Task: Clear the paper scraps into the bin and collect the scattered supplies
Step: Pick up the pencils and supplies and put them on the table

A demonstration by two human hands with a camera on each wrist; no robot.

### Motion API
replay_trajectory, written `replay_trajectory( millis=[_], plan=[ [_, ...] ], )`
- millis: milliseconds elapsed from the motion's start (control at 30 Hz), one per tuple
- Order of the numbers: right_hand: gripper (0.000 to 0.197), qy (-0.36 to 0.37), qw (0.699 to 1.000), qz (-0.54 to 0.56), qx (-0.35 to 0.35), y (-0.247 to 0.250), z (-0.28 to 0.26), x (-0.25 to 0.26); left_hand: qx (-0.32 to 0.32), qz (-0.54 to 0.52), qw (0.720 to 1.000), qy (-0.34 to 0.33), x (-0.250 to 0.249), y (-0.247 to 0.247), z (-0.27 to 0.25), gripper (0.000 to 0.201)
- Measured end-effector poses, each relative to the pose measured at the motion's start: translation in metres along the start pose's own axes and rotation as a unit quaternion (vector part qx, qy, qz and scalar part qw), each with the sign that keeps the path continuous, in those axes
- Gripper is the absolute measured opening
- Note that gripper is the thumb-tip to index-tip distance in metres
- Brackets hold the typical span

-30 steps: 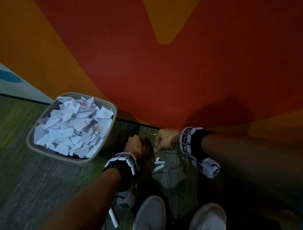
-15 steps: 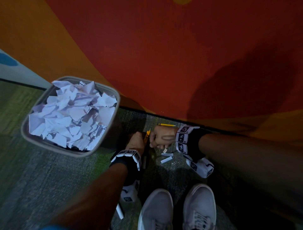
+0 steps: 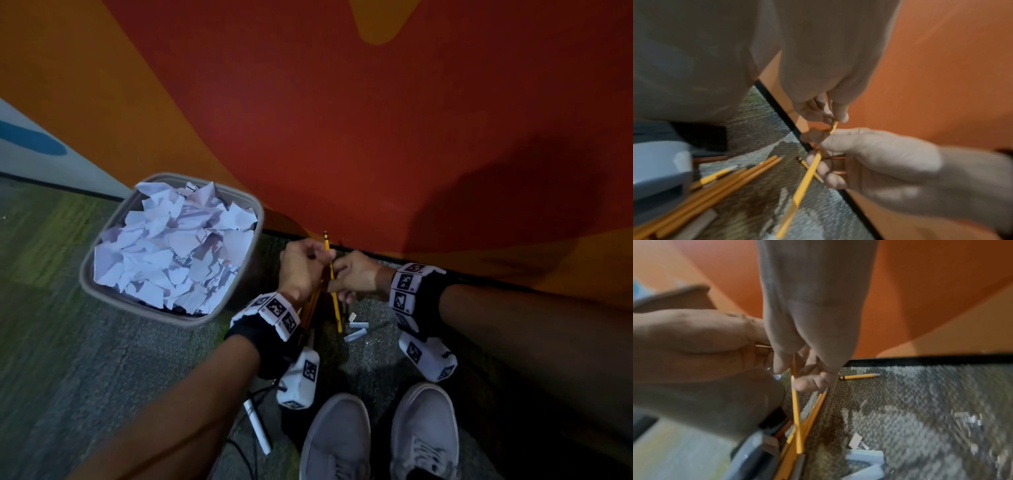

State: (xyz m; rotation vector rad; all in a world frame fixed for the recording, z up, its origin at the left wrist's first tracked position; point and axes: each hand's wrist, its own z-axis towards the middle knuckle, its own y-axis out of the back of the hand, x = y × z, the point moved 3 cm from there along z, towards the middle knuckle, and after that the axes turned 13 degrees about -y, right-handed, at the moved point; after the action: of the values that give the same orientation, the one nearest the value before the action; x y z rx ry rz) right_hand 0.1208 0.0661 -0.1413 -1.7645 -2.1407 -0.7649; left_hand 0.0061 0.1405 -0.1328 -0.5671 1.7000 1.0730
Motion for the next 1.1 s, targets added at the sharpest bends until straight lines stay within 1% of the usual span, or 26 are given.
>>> replay_trajectory(
  millis=[33, 67, 133, 200, 267, 300, 400, 467, 567, 667, 733, 767, 900, 933, 1000, 1100],
  plan=[
    [0.023, 0.005, 1.000, 0.023, -0.008, 0.001, -0.002, 0.000, 0.001, -0.017, 1.000, 0.000, -0.006, -0.001, 0.001, 0.011],
    [0.025, 0.009, 0.999, 0.043, -0.014, 0.002, -0.003, 0.000, 0.003, -0.032, 0.999, 0.004, -0.008, -0.002, 0.001, 0.011],
    [0.023, 0.010, 0.998, 0.056, -0.025, 0.004, -0.002, -0.003, 0.009, -0.050, 0.999, 0.013, -0.005, -0.003, 0.001, 0.015],
    [0.029, -0.001, 0.998, 0.047, -0.039, 0.009, 0.000, -0.009, 0.022, -0.006, 1.000, 0.021, 0.010, -0.004, -0.002, 0.022],
    [0.040, -0.012, 0.998, 0.051, -0.045, 0.013, 0.004, -0.016, 0.056, 0.090, 0.994, 0.036, 0.031, -0.007, -0.008, 0.016],
    [0.038, -0.012, 0.997, 0.061, -0.043, 0.015, 0.005, -0.019, 0.079, 0.143, 0.985, 0.048, 0.040, -0.010, -0.011, 0.017],
    [0.020, -0.009, 0.996, 0.078, -0.034, 0.018, 0.005, -0.025, 0.153, 0.259, 0.949, 0.090, 0.060, -0.022, -0.020, 0.038],
    [0.016, -0.002, 0.997, 0.078, -0.022, 0.021, 0.005, -0.029, 0.183, 0.326, 0.924, 0.083, 0.064, -0.032, -0.021, 0.044],
    [0.016, 0.010, 0.996, 0.088, 0.004, 0.026, 0.006, -0.034, 0.202, 0.385, 0.898, 0.071, 0.067, -0.040, -0.018, 0.035],
    [0.015, 0.014, 0.996, 0.090, 0.013, 0.032, 0.005, -0.033, 0.215, 0.406, 0.887, 0.052, 0.067, -0.046, -0.013, 0.031],
    [0.016, 0.012, 0.997, 0.081, -0.003, 0.035, 0.003, -0.029, 0.216, 0.406, 0.887, 0.044, 0.062, -0.046, -0.011, 0.033],
    [0.017, 0.010, 0.997, 0.075, -0.017, 0.036, 0.001, -0.027, 0.210, 0.398, 0.892, 0.046, 0.058, -0.044, -0.010, 0.034],
    [0.017, 0.019, 0.998, 0.048, -0.045, 0.044, -0.013, -0.019, 0.170, 0.336, 0.925, 0.050, 0.031, -0.032, -0.005, 0.035],
    [0.018, 0.021, 0.998, 0.042, -0.048, 0.048, -0.020, -0.016, 0.169, 0.313, 0.934, 0.037, 0.020, -0.029, -0.004, 0.032],
    [0.025, 0.025, 0.998, 0.038, -0.048, 0.058, -0.038, -0.007, 0.177, 0.269, 0.947, -0.011, -0.007, -0.023, -0.004, 0.023],
    [0.029, 0.042, 0.996, 0.039, -0.065, 0.078, -0.081, 0.010, 0.167, 0.216, 0.960, -0.068, -0.059, -0.008, -0.005, 0.012]
  ],
)
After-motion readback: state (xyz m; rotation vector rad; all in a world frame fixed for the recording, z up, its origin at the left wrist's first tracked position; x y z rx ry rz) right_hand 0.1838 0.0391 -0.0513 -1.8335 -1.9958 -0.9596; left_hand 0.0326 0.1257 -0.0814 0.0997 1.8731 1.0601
